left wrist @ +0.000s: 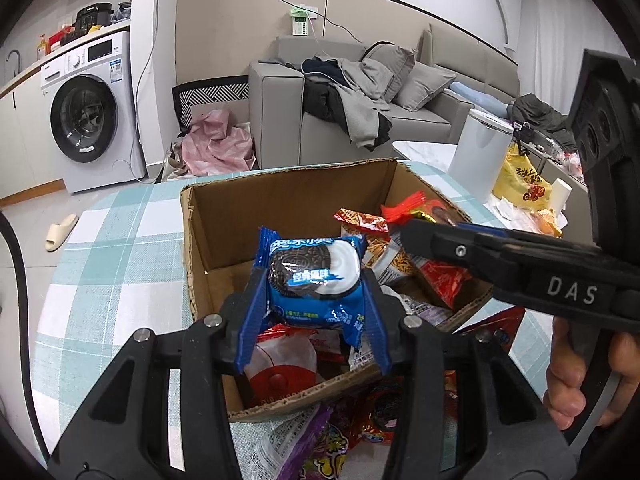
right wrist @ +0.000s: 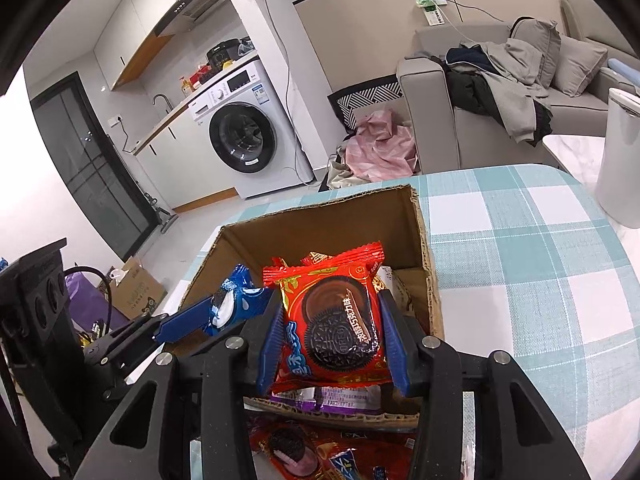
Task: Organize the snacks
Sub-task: 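Lift both held Oreo packs and lower them into the cardboard box, then open both grippers to release the Oreo packs into the box, then move the right gripper down onto the cream bun pack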
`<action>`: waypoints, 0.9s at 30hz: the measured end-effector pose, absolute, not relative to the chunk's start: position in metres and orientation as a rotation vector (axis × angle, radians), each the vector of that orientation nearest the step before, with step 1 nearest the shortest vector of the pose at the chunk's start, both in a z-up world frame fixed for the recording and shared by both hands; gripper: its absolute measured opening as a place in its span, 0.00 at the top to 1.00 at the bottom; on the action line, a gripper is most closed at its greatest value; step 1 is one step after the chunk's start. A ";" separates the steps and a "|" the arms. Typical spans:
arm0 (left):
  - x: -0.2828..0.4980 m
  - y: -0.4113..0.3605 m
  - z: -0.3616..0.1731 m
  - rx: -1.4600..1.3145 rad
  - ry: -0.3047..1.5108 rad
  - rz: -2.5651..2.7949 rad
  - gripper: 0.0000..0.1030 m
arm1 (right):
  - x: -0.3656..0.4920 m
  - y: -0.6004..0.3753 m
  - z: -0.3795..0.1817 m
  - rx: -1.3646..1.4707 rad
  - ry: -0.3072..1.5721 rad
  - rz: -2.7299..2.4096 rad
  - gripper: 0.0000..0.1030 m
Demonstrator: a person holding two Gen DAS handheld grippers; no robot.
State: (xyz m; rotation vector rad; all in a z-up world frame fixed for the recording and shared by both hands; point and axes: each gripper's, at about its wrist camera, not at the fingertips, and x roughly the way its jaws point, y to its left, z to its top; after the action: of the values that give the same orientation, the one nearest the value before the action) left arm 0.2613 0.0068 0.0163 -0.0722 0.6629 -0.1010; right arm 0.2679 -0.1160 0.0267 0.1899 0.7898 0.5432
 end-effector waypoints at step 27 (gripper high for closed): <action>0.170 0.023 0.055 -0.086 0.636 -0.064 0.01 | 0.202 -0.161 0.060 0.085 0.703 0.533 0.00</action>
State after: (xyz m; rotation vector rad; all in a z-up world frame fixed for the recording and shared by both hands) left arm 0.1700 0.0228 0.0547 -0.0865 0.6362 -0.0640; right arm 0.2017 -0.1613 0.0601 0.0846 0.7031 0.5327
